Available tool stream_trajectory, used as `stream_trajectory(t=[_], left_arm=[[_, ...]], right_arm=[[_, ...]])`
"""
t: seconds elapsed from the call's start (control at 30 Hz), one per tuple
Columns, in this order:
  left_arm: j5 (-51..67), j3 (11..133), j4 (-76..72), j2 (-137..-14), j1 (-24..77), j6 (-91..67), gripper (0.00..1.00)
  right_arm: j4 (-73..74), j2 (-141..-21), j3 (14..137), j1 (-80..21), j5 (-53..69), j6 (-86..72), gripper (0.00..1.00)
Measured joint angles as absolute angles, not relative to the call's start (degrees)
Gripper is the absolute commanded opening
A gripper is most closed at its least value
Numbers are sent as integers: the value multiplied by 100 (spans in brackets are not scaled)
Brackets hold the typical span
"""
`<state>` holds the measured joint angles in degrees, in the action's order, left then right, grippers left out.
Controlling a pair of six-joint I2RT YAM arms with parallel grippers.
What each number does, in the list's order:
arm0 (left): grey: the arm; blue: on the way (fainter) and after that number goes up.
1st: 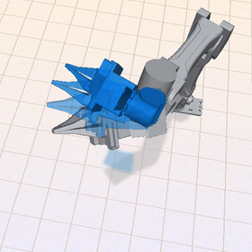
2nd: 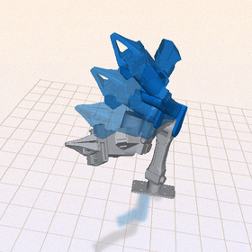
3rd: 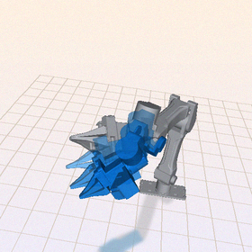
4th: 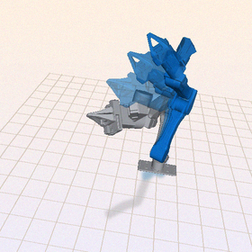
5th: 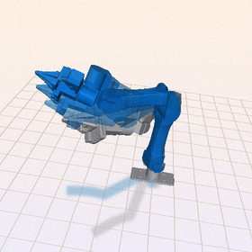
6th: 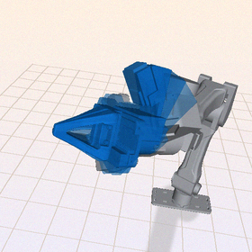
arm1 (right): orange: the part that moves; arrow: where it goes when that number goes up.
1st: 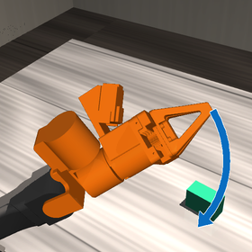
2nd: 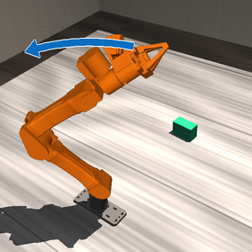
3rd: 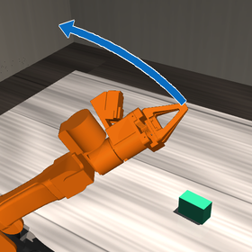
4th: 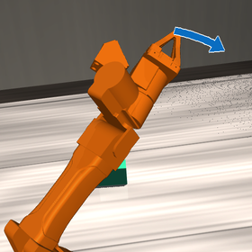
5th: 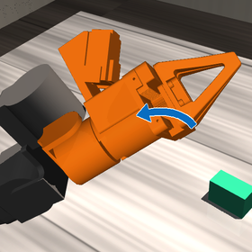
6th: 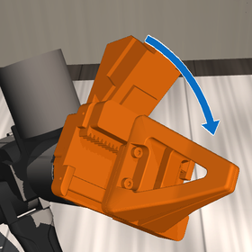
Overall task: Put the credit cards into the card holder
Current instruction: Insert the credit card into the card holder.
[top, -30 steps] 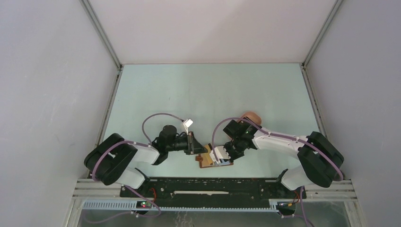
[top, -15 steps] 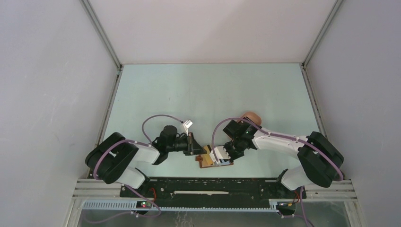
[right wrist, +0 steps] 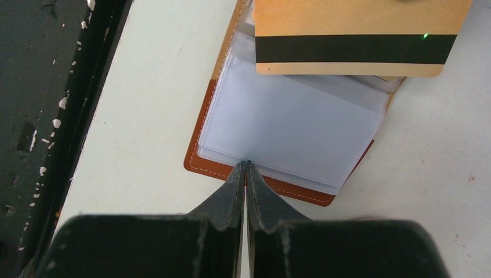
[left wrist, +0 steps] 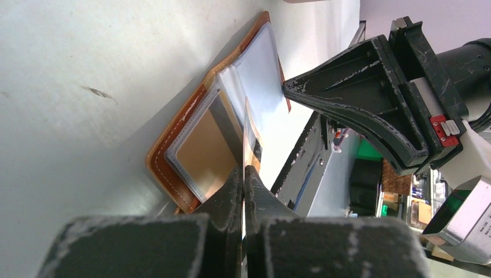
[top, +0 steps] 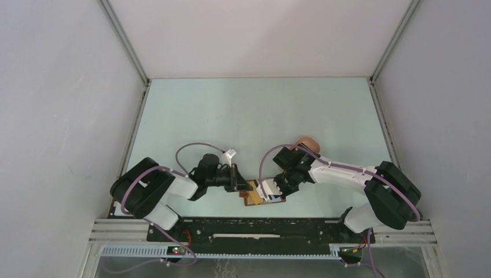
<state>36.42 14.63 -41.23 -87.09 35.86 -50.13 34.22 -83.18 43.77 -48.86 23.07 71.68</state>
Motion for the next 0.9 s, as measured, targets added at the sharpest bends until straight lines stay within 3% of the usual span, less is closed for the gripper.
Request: stream_trajectory(t=[0.9], left_arm=[[3791, 1712, -4442, -9367, 3625, -5561, 2]], right_arm=[[3417, -8318, 4377, -4932, 2272, 7168, 9]])
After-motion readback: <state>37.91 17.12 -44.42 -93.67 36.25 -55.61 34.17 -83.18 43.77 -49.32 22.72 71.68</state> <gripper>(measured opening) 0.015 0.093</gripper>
